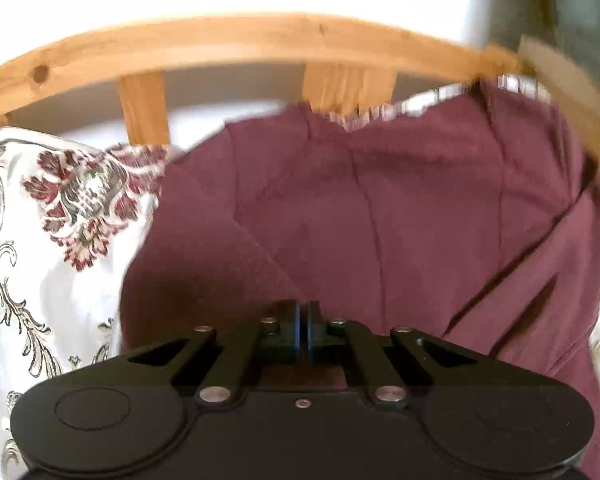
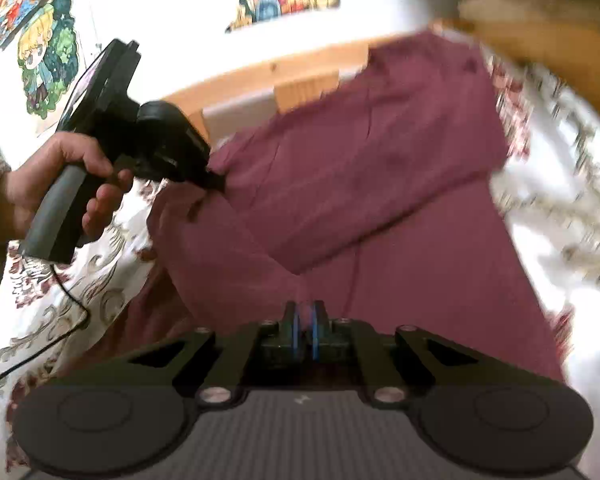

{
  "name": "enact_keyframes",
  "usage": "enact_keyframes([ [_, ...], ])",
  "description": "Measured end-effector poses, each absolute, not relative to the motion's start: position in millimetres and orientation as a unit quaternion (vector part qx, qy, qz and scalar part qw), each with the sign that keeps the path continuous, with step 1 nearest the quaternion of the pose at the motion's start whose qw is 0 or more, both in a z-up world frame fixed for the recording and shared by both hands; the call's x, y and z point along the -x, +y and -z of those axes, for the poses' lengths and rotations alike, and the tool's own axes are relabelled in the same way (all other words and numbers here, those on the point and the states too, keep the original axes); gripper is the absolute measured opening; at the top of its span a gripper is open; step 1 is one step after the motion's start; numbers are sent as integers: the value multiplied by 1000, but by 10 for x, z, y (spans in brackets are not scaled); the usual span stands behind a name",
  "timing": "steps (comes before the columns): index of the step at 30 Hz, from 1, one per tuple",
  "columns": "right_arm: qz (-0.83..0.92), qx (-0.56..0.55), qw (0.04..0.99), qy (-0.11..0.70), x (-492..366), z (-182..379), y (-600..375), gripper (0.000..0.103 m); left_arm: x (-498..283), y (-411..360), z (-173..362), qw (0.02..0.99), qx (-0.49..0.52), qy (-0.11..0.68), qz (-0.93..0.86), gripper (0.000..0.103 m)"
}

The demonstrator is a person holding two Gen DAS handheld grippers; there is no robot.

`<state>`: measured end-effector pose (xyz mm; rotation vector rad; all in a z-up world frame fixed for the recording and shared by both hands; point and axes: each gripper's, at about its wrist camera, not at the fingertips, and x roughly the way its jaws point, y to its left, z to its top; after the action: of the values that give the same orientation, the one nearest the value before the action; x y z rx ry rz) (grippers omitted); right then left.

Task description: Fold small clothes

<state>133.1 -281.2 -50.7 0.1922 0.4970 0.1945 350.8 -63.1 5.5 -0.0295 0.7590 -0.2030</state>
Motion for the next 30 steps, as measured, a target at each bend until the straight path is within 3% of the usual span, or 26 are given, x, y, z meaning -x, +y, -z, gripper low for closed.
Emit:
enact_keyframes([
  [4,-75,-73,972,212,-1286,417,-2833,8,-3479,-549,-172,937,41,332,104,2],
  [10,-48,-103,968,224,-1402,554,-2985,8,-3605,-695,-34,933,45,344,97,4],
  [12,-34,-99,970,221,-1426,565,-3016,8,-3617,-736,18,932,42,348,96,9],
  [15,-18,-94,970,222,-1430,563,-3060,14,-3594,-734,33,933,44,346,87,31],
  [17,-12,-93,970,223,-1411,558,-3083,22,-3546,-704,13,937,39,337,82,64],
  [19,-7,-87,970,226,-1403,561,-3083,31,-3451,-650,-13,943,30,322,73,82],
  [20,-5,-82,970,228,-1408,564,-3076,42,-3398,-622,-25,946,26,314,69,83],
  [23,0,-56,970,238,-1437,588,-3033,55,-3213,-554,-14,951,-2,301,71,93],
  [25,5,-29,968,249,-1478,636,-2992,60,-3078,-523,62,953,-30,296,62,96],
  [30,38,87,959,265,-1516,773,-2793,60,-2920,-518,344,941,-112,318,39,96],
])
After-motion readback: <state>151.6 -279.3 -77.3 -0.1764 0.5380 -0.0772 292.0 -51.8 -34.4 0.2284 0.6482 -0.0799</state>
